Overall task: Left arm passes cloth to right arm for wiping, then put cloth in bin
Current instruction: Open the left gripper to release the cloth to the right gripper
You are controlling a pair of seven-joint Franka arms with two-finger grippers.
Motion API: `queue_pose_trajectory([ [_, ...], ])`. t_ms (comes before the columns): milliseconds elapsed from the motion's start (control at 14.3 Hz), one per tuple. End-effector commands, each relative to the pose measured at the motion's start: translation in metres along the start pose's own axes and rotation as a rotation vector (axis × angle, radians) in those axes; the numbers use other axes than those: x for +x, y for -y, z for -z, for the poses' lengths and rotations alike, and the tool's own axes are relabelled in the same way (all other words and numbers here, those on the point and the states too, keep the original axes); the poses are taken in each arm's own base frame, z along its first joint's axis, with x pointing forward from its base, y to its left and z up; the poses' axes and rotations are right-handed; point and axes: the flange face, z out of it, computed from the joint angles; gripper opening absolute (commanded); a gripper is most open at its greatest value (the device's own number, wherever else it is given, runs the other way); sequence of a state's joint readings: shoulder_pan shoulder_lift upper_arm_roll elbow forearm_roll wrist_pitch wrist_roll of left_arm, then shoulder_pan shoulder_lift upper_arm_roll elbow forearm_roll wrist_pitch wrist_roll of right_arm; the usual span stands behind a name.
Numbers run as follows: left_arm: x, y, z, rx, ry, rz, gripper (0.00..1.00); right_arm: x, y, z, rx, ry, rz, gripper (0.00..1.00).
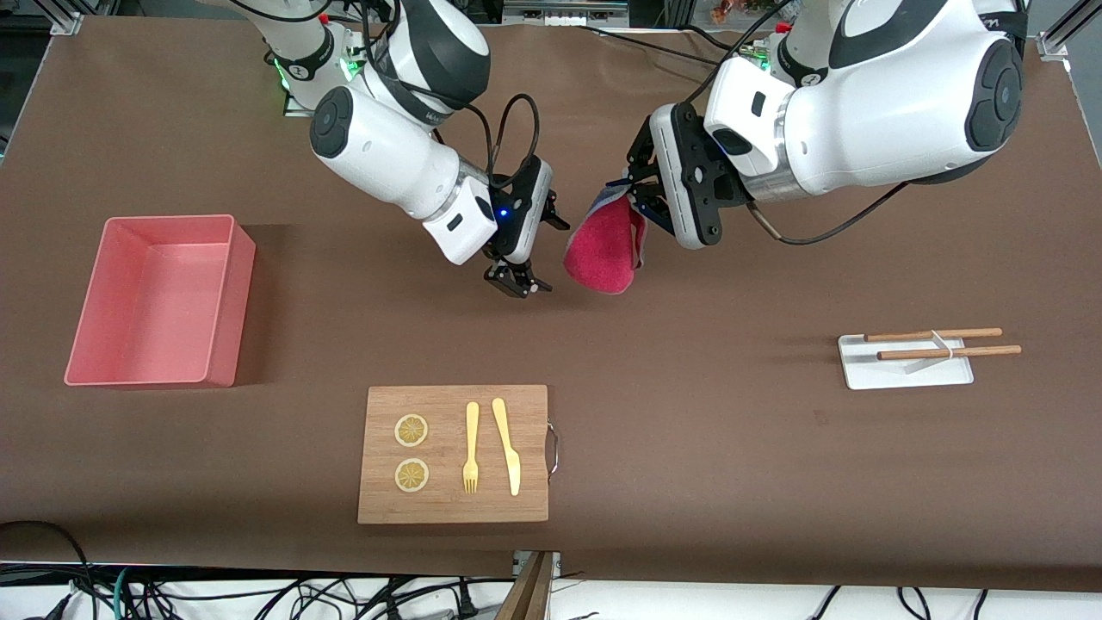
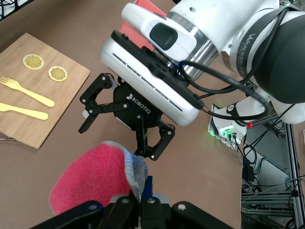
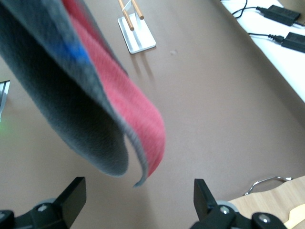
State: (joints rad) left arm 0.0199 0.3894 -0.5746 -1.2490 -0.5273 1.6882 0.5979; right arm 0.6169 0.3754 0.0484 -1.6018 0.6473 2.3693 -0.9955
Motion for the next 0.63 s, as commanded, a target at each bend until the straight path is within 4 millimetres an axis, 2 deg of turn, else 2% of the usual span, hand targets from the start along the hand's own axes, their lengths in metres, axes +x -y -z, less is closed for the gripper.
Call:
queue_pose_trajectory([
  [0,-0.002,-0.003,0.003,0.018,0.019,0.004,0.00,0.006,0.001,0.006,-0.003,-0.020,-0.010,1.00],
  [209,-0.002,-0.004,0.004,0.020,0.016,0.004,0.00,0.011,0.000,-0.001,-0.012,-0.030,0.000,1.00],
  [419,-0.002,-0.004,0.004,0.019,0.017,0.004,0.00,0.019,0.004,-0.020,-0.015,-0.036,0.009,0.99],
  [558,-0.002,-0.004,0.004,0.019,0.015,0.005,0.00,0.021,-0.003,-0.030,-0.018,-0.039,0.012,0.99],
])
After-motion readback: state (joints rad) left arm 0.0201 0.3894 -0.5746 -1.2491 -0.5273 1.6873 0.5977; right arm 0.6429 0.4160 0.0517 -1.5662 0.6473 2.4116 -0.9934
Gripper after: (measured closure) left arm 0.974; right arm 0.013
